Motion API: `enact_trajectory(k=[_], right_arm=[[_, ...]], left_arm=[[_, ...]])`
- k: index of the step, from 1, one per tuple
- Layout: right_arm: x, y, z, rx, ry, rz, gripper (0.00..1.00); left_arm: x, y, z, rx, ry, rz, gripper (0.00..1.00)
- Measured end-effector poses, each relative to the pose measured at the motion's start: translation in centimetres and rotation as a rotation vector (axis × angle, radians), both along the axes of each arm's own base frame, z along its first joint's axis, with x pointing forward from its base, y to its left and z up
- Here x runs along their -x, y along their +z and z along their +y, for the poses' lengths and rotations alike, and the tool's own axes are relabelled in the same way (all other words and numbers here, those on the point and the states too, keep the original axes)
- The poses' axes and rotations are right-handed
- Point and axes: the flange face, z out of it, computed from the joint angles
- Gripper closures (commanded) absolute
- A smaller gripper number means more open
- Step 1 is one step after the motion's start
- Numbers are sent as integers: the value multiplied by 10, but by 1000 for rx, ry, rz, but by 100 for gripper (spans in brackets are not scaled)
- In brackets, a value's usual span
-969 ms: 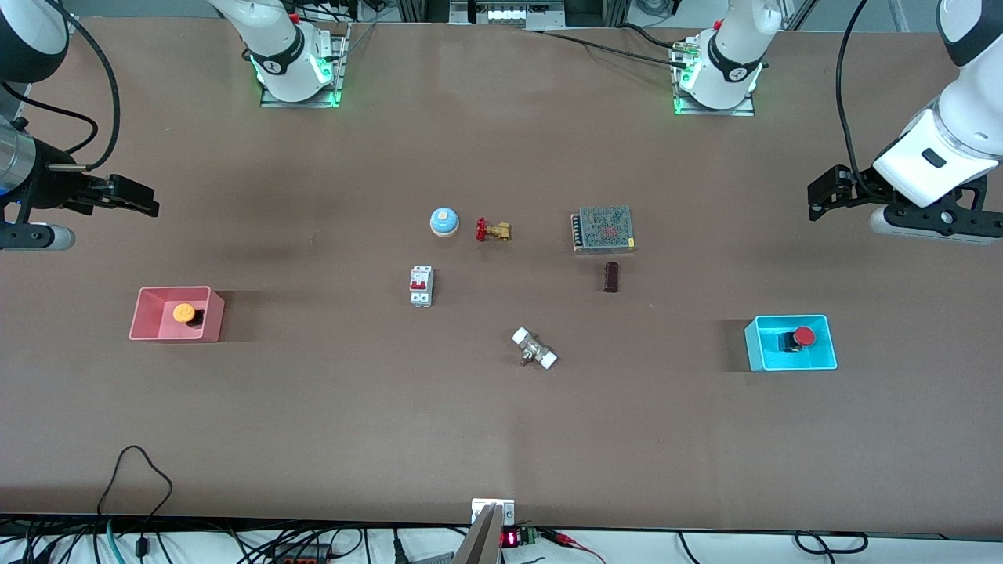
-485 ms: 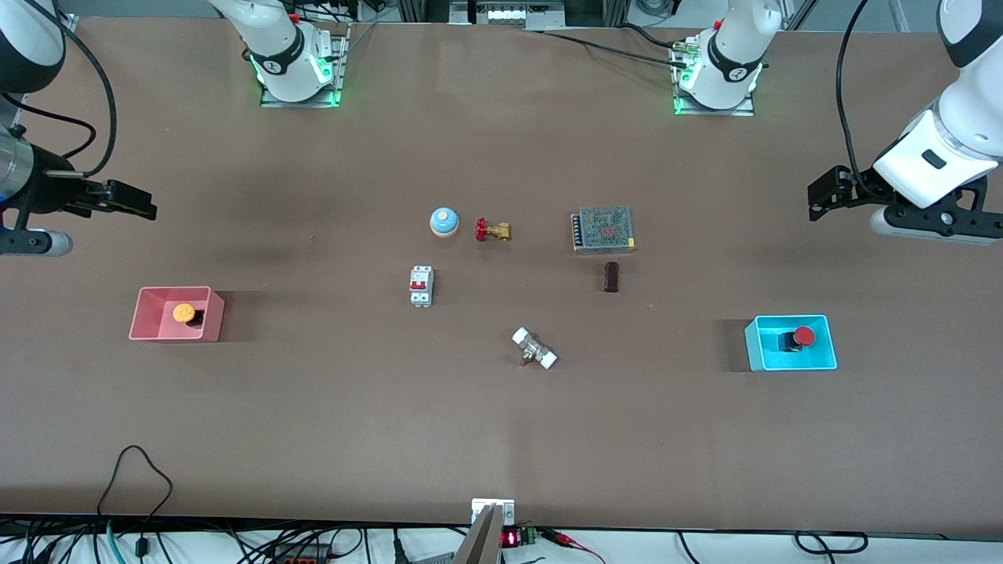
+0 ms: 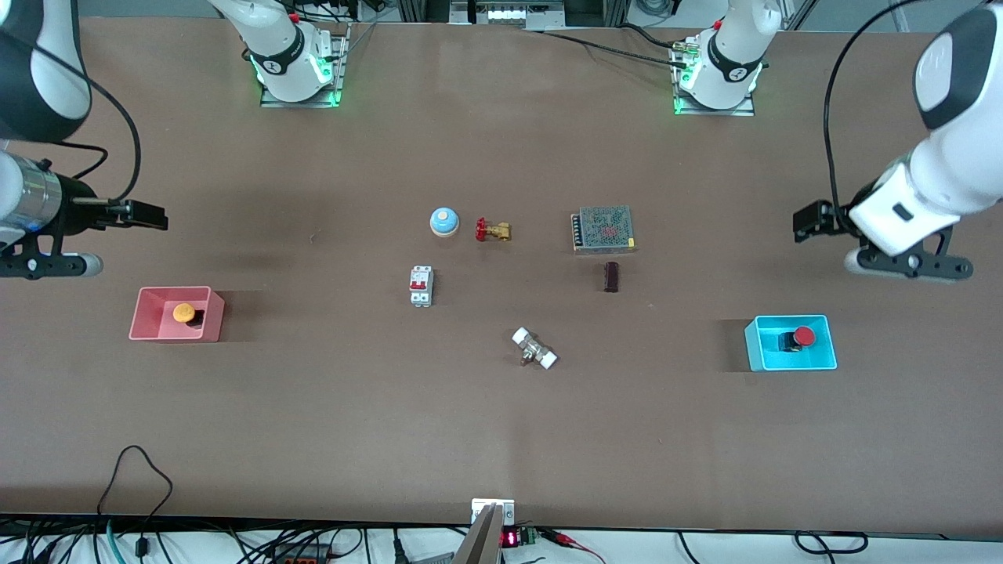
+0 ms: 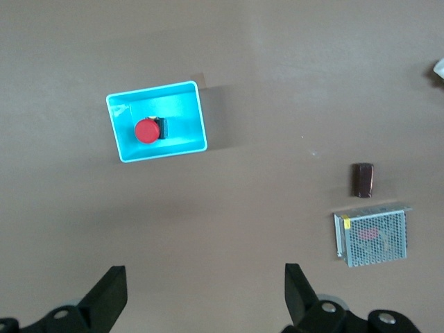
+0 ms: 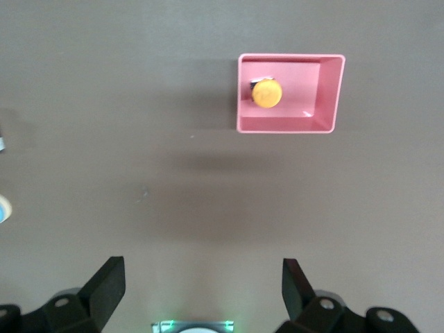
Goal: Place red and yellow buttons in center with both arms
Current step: 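Lower the right gripper onto the yellow button while the left gripper descends too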
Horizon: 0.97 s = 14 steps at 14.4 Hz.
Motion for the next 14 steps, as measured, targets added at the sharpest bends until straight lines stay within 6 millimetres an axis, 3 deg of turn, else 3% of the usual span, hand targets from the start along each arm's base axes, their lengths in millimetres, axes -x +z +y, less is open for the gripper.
enact_trajectory(k=[3, 7, 11, 14], right_arm=[[-8, -56, -26, 47, 9, -92, 0], [-12, -124, -56, 57, 21, -218, 0], [-25, -154, -61, 58, 43, -290, 0], [-31, -175, -64, 53, 57, -316, 0]], left_arm=[[-36, -45, 43, 3, 66, 8, 0], [-75, -126, 83, -9, 114, -29, 0], [-85, -204, 95, -27, 112, 2, 0], [-79, -257, 95, -26, 103, -25, 0]])
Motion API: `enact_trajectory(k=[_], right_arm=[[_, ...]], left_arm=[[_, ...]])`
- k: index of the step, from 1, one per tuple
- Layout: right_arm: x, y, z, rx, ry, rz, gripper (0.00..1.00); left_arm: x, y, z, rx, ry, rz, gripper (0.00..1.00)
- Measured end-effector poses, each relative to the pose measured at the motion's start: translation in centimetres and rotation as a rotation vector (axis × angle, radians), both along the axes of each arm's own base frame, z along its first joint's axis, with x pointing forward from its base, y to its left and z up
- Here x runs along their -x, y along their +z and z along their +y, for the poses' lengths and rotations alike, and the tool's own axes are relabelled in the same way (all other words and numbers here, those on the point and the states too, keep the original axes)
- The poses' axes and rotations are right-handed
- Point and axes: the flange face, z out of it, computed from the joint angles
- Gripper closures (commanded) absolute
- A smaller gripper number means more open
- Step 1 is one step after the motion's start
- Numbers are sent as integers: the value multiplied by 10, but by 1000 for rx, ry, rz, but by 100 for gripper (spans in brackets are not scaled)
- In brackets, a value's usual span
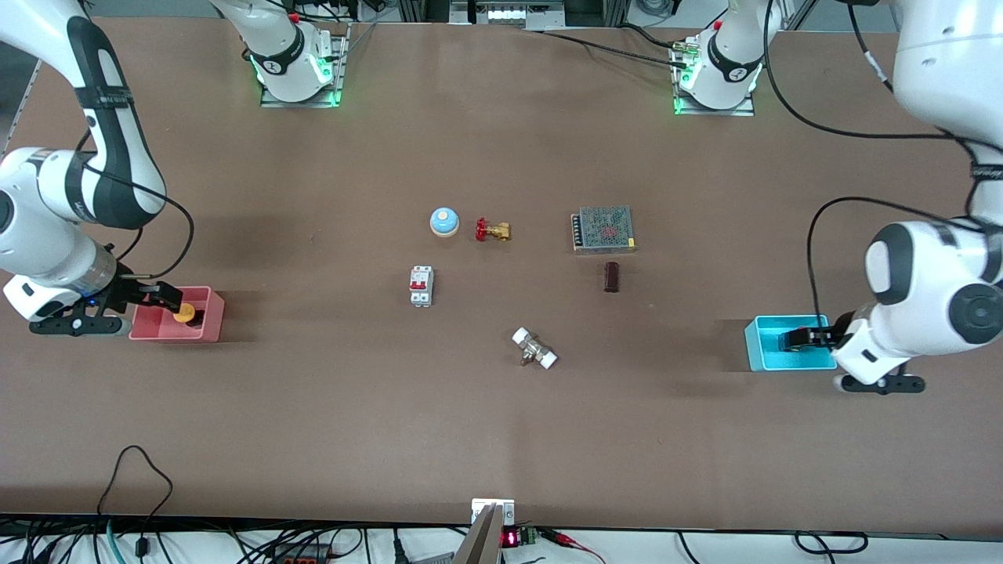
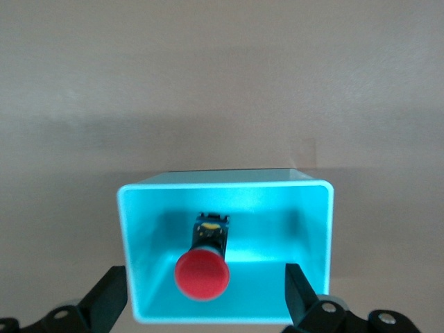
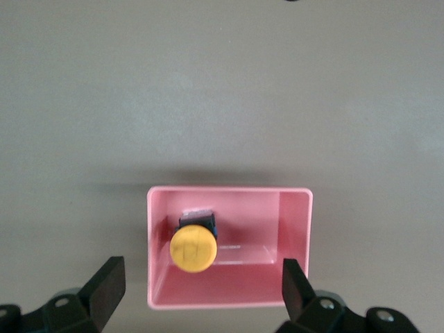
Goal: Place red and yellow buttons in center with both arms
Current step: 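Lower the right gripper onto the yellow button while the left gripper descends too, then close the right gripper on the yellow button while the left gripper grasps the red button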
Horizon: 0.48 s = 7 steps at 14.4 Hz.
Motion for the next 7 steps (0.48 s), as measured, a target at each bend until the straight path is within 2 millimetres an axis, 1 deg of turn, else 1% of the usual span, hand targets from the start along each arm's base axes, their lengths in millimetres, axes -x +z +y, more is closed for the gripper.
enact_trajectory(k=[1, 3, 4, 5, 7], right_arm=[[-1, -7, -2, -1, 10, -3, 0], [-1, -24, -8, -3, 29, 4, 0], [-1, -32, -13, -4, 36, 7, 0], [-1, -39, -16, -4, 42, 10, 0], [0, -48, -19, -6, 49, 19, 0]], left_arm=[[6, -16, -1, 2, -2, -10, 0], [16, -37, 0, 4, -2, -24, 0], [19, -44, 2, 5, 0, -25, 9], [21, -48, 5, 6, 3, -23, 22], [23, -50, 7, 7, 6, -19, 54]])
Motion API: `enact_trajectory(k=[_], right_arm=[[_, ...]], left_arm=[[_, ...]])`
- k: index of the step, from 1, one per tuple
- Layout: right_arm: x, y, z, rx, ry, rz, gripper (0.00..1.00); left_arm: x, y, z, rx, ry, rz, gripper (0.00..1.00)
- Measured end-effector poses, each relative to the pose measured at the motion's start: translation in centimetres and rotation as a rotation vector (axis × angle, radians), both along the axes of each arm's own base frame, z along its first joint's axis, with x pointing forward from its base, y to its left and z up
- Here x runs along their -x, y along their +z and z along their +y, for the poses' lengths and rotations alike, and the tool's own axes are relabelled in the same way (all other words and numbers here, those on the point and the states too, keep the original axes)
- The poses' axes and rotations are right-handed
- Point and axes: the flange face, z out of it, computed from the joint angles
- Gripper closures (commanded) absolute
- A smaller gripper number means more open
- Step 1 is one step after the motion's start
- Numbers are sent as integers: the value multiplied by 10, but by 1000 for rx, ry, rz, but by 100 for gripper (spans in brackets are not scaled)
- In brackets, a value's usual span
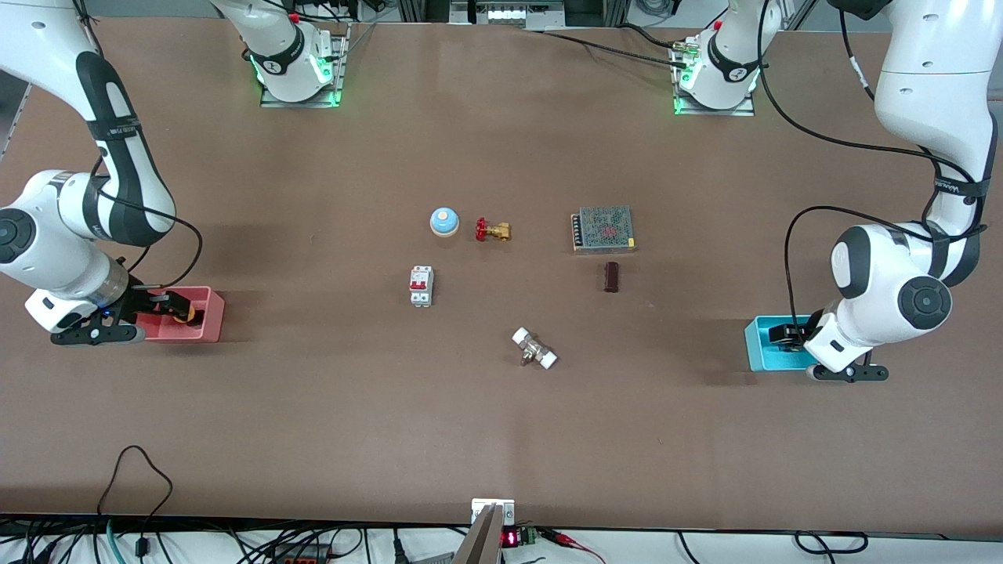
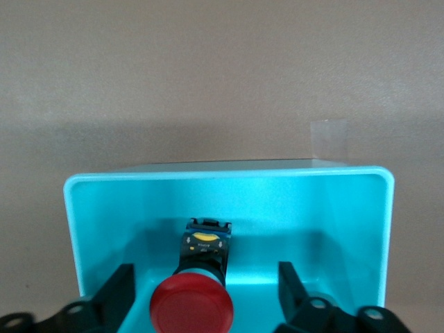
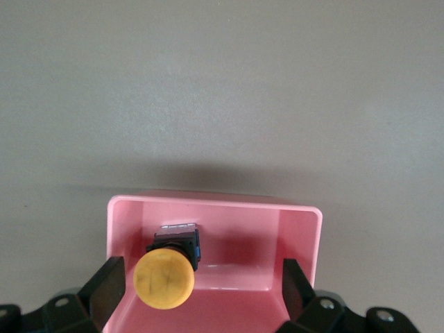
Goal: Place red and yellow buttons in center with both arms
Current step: 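Close the right gripper on the yellow button while the left gripper grasps the red button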
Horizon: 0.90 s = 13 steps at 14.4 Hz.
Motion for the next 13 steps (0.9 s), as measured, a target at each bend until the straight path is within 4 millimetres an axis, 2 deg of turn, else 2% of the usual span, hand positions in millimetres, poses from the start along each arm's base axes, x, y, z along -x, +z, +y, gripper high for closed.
enact_trajectory(k=[2, 4, 6, 8, 9, 11, 13], right_arm=[[-1, -6, 0, -2, 2, -3, 0], [-1, -11, 0, -3, 2, -4, 0], [-1, -11, 0, -3, 3, -5, 0], [-1, -11, 1, -4, 4, -5, 0], [-1, -12, 2, -5, 5, -5, 0], [-1, -13, 3, -6, 6, -3, 0], [-1, -16, 3, -7, 6, 2, 0]], left_arm=[[1, -2, -1, 1, -1, 4, 69], [2, -3, -1, 1, -1, 6, 79], [0, -1, -1, 1, -1, -1, 80], [-8, 14, -1, -2, -2, -28, 79], [-14, 29, -2, -2, -4, -31, 79], [-24, 75, -12, 1, -15, -8, 79], [-31, 125, -36, 0, -41, 21, 79]])
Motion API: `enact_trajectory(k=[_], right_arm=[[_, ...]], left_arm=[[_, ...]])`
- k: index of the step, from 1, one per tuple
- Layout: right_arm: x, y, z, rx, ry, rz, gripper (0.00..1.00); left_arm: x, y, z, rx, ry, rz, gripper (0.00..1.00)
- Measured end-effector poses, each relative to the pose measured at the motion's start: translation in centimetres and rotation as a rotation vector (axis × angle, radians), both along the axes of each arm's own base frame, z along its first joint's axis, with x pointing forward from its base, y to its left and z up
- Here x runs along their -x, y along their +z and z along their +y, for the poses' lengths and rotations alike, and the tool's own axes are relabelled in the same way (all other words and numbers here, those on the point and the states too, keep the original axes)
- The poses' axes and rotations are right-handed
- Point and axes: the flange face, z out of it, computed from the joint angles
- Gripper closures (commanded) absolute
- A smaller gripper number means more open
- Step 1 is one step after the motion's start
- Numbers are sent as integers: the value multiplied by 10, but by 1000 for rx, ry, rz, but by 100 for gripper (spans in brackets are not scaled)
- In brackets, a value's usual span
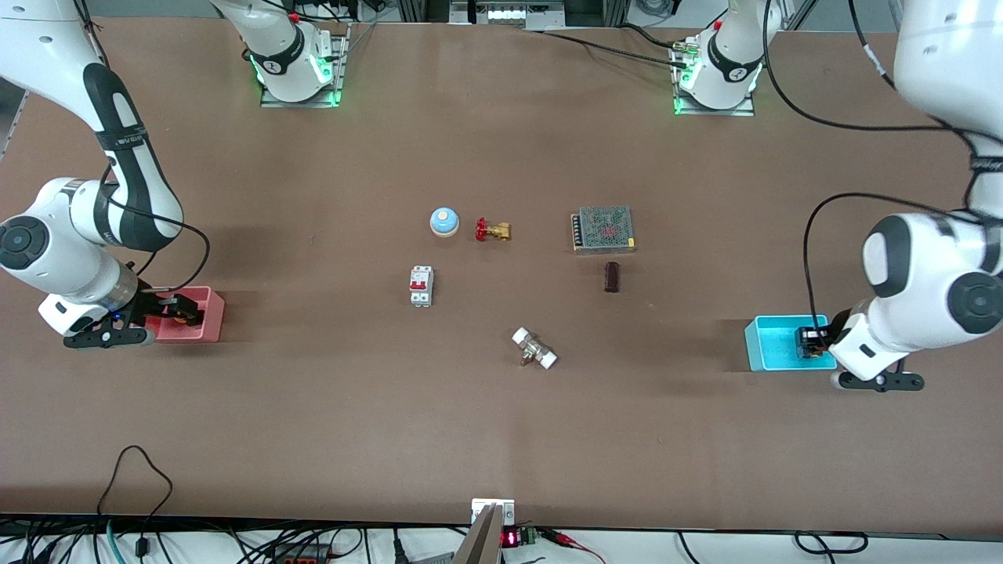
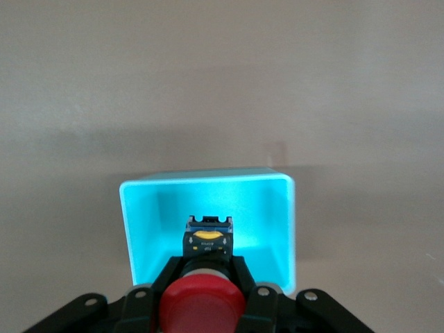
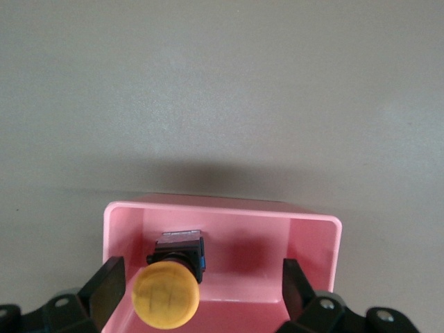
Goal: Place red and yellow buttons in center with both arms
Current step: 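Close the right gripper on the yellow button while the left gripper grasps the red button, then carry the red button to the table center with the left gripper and release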
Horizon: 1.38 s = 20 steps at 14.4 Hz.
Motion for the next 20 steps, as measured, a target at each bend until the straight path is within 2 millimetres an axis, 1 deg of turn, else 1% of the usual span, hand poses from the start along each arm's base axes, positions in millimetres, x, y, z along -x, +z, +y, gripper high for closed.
enact_trajectory(k=[1, 2, 3, 4, 5, 6, 7, 8, 9, 11, 13, 14, 17, 18, 19, 20], right_arm=[[0, -2, 0, -1, 0, 4, 0], [1, -6, 0, -2, 0, 10, 0], [2, -10, 1, -4, 1, 17, 0], [4, -14, 1, -5, 1, 24, 0], [4, -16, 1, -6, 1, 28, 0], [5, -18, 1, -6, 1, 31, 0], [5, -19, 1, -7, 1, 33, 0], [5, -20, 1, -7, 1, 34, 0], [5, -21, 2, -7, 2, 35, 1], [6, -23, 2, -8, 2, 39, 11], [6, -26, 2, -9, 3, 43, 24], [7, -27, 2, -9, 8, 46, 32], [7, -28, 2, -9, 15, 47, 58], [7, -28, 2, -9, 16, 47, 66], [7, -28, 2, -9, 16, 47, 75], [7, -28, 2, -9, 18, 47, 81]], left_arm=[[-2, 20, -19, -1, -15, 8, 79], [-2, 34, -46, -3, -12, 12, 79], [-2, 39, -77, -1, 10, 12, 79], [2, 38, -113, 2, 38, 13, 79], [7, 32, -152, -2, 57, 20, 78], [14, 22, -191, -8, 70, 27, 78], [18, 9, -223, -12, 78, 24, 78], [21, -5, -248, -13, 83, 18, 78], [22, -21, -266, -10, 90, 8, 78], [20, -53, -287, 4, 104, -23, 78], [21, -81, -301, 13, 110, -38, 78], [23, -93, -307, 16, 108, -41, 78], [28, -121, -323, 20, 116, -45, 76], [30, -129, -326, 21, 122, -47, 71], [29, -130, -327, 22, 125, -53, 50], [29, -130, -327, 23, 125, -56, 20]])
